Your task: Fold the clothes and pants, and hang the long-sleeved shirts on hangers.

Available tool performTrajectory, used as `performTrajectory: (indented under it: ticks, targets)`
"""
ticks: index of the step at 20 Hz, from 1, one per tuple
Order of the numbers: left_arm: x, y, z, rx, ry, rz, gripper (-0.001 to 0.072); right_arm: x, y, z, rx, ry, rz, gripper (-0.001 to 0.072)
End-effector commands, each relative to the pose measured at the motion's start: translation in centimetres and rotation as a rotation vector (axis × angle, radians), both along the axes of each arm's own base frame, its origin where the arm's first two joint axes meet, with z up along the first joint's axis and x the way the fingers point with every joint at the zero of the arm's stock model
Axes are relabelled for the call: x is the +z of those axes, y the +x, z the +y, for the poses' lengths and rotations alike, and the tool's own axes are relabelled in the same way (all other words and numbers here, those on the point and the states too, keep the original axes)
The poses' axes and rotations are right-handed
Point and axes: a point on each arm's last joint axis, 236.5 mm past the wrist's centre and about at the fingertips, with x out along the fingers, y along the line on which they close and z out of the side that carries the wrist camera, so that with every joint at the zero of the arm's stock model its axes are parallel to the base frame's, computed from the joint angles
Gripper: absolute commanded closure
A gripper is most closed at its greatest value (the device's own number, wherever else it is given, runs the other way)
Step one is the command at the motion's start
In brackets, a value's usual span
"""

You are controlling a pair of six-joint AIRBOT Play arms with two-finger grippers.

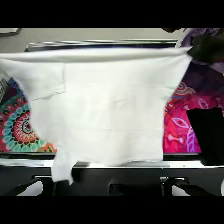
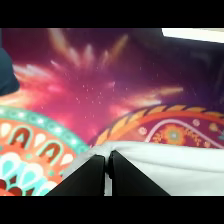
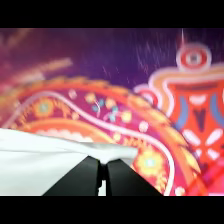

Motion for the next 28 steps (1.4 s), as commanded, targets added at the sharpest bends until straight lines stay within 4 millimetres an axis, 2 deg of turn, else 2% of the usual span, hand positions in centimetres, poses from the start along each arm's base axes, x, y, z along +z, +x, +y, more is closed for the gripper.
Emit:
performTrajectory:
  ticks: [1,2,4,6,8,10,12,18,20,24,28]
  targets:
    - [-13.1,6.6,-2.5,-0.113,-0.052,0.214,0.0693,-12.8,5.4,-0.5,0.003,0.004,0.272,0.0684]
    - [-16.5,8.3,-3.1,-0.118,-0.063,0.251,0.0693,-16.1,6.7,-0.6,-0.001,0.009,0.321,0.0684]
    - [-21.8,11.2,-3.9,-0.112,-0.073,0.282,0.0693,-21.4,8.7,-0.8,-0.014,0.018,0.383,0.0684]
    - [-25.2,13.5,-4.3,-0.093,-0.073,0.273,0.0693,-25.2,10.1,-0.9,-0.022,0.021,0.411,0.0684]
    - [-27.3,15.0,-4.2,-0.077,-0.071,0.263,0.0692,-27.5,11.0,-1.0,-0.031,0.024,0.421,0.0684]
    - [-29.0,15.1,-4.1,-0.074,-0.074,0.289,0.0692,-28.2,11.0,-1.1,-0.032,0.024,0.434,0.0684]
    - [-29.9,14.1,-4.0,-0.088,-0.078,0.341,0.0692,-28.4,10.2,-0.9,-0.023,0.026,0.469,0.0684]
    - [-32.0,7.9,-4.3,-0.179,-0.102,0.601,0.0692,-29.9,5.1,-0.3,-0.007,0.042,0.703,0.0684]
    - [-32.5,6.4,-4.6,-0.205,-0.1,0.664,0.0692,-30.8,3.8,-0.1,-0.01,0.052,0.776,0.0684]
    - [-33.6,4.7,-5.3,-0.238,-0.115,0.749,0.0691,-32.5,2.5,0.1,-0.017,0.063,0.866,0.0684]
    - [-34.8,4.2,-5.4,-0.244,-0.123,0.785,0.0691,-33.1,1.9,0.2,-0.024,0.071,0.906,0.0684]
